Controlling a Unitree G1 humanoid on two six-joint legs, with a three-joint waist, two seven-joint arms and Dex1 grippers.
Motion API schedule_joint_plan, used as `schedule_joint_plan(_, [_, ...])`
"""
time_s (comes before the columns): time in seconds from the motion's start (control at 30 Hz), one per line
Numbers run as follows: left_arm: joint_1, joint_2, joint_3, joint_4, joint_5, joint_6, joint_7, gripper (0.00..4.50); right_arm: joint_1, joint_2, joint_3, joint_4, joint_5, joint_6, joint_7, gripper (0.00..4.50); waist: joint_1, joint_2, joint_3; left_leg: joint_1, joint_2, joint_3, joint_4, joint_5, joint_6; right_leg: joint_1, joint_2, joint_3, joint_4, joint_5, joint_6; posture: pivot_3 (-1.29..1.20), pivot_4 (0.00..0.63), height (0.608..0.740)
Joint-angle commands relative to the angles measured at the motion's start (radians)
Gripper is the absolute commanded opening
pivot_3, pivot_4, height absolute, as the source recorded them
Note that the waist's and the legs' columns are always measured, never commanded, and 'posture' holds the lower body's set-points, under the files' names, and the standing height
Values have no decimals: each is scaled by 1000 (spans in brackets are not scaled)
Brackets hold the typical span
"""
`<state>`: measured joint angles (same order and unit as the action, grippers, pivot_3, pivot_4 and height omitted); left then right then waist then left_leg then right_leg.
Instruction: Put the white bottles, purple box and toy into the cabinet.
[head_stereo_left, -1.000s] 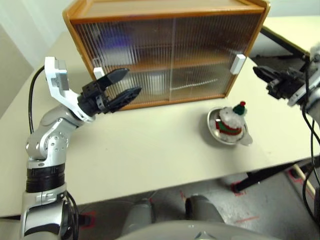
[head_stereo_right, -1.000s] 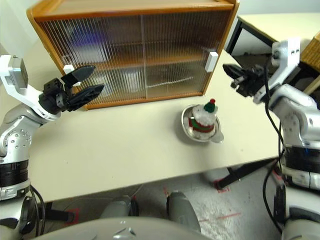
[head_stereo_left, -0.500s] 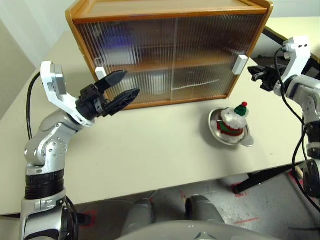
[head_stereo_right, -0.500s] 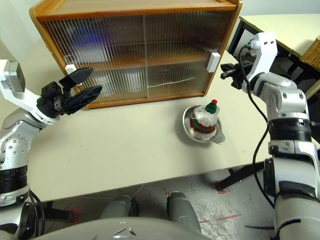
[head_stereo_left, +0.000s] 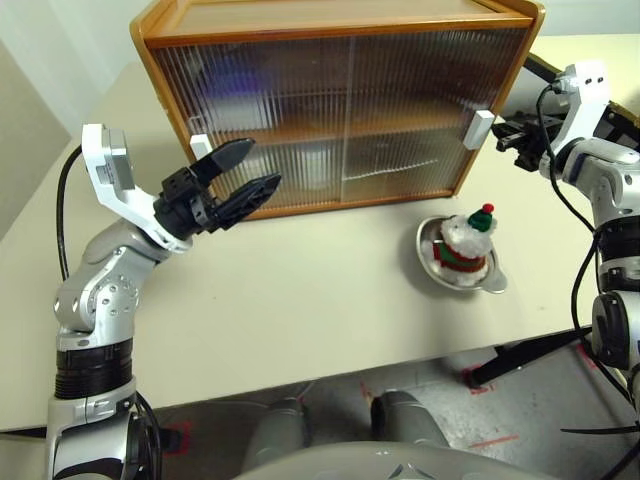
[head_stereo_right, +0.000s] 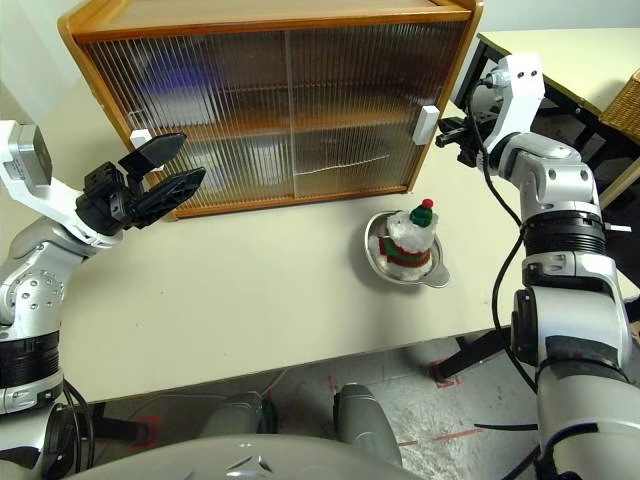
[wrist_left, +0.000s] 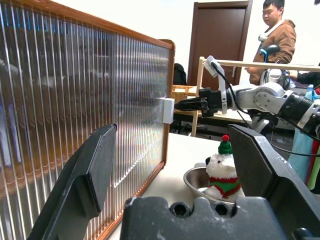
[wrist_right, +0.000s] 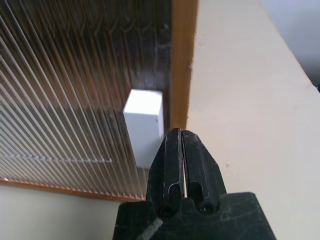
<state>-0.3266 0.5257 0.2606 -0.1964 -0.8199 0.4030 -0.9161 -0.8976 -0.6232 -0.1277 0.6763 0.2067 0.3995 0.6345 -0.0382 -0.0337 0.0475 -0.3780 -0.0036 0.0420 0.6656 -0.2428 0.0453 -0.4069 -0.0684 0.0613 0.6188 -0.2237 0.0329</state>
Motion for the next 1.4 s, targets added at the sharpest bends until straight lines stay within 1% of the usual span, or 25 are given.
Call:
schedule_joint_plan(0.03, [-9,-6,-11,-13,5,-4,4,4500,-20,26,20,12,-15,-11,8,19,-2,0,0,0,0,0,0,0,0,0,0,0,0,0,0,32,0,740])
schedule_joint_plan(0.47, [-10,-16,-14,-19,4,-4,11,4500,-21,154,70,-107,-17,62,11,19,-1,0,0,2,0,0,0,0,0,0,0,0,2,1,-2,37,0,740])
schedule_joint_plan(0.77, [7,-10,-8,-36,4,-4,20,4500,-41,276,113,-152,-30,93,-21,19,-5,0,0,3,1,0,0,0,-1,-1,0,0,4,2,-3,45,0,740])
schedule_joint_plan(1.17, [18,-8,-5,-52,20,-22,43,4500,-82,428,141,-150,-29,104,-59,19,-12,0,0,5,1,0,0,-2,-4,-1,1,0,6,2,-4,68,0,740])
schedule_joint_plan(1.3, [21,-7,-4,-57,16,-21,47,4500,-97,472,150,-141,-30,101,-63,19,-12,0,0,4,1,0,0,-2,-4,-1,2,-1,7,2,-5,71,0,740])
schedule_joint_plan(1.4, [20,-6,-5,-58,15,-21,50,4500,-101,484,158,-138,-33,97,-62,19,-19,0,0,4,1,0,0,-3,-5,-1,1,0,7,2,-5,71,0,740])
